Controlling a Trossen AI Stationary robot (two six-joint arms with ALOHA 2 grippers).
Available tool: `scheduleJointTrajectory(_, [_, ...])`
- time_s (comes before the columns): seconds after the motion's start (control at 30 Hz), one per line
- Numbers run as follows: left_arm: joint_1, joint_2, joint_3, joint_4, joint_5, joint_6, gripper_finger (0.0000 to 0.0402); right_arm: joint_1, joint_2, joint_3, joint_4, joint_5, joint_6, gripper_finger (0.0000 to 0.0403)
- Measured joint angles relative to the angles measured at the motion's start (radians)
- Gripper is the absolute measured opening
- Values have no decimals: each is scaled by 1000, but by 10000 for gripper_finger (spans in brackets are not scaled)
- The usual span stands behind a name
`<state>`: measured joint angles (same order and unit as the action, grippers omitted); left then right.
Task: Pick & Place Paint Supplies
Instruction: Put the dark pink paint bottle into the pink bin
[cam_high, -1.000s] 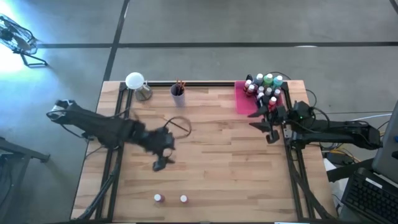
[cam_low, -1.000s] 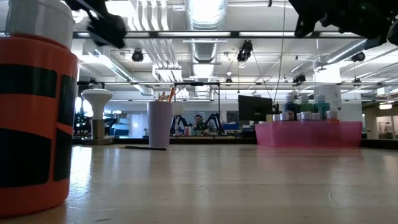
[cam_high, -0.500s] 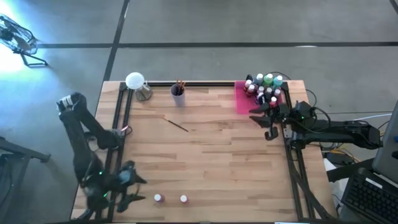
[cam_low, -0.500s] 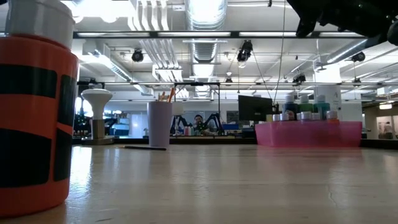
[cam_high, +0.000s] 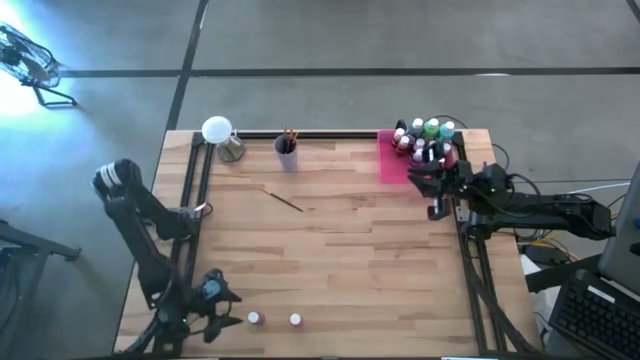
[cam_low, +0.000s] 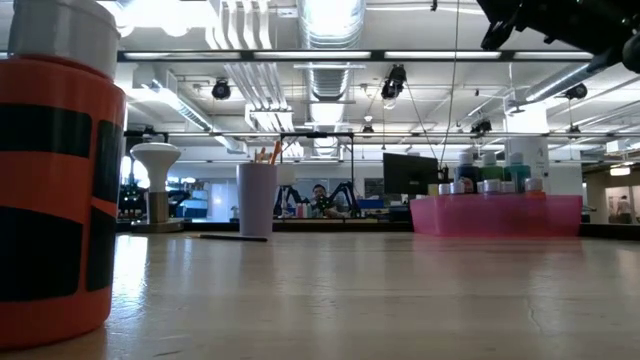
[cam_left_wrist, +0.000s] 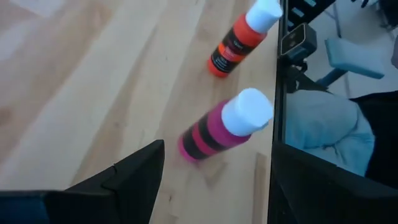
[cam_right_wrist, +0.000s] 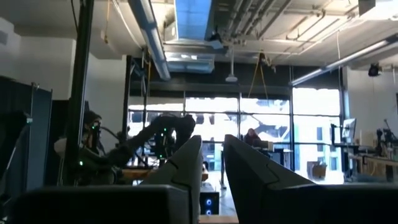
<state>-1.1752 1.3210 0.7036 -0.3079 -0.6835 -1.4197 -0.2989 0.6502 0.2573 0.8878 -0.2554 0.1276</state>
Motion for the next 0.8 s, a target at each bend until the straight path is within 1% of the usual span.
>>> scheduleJointTrajectory(0.13, [4,27,-60,128,24,3,300,0,0,0,18,-1,-2,59])
scheduleJointTrajectory(0.37, [14,75,-72,144,31,53,300,0,0,0,27,12,-8,76])
scheduleJointTrajectory(0.43, [16,94,-70,153,31,86,300,0,0,0,37,32,-8,82])
scheduleJointTrajectory(0.57, [22,139,-69,226,31,186,293,0,0,8,39,76,-29,93])
scheduleJointTrajectory(0.7, [41,179,-68,310,31,279,276,0,8,44,40,77,-35,100])
scheduleJointTrajectory(0.8, [50,193,-68,312,31,302,265,0,24,73,37,76,-36,104])
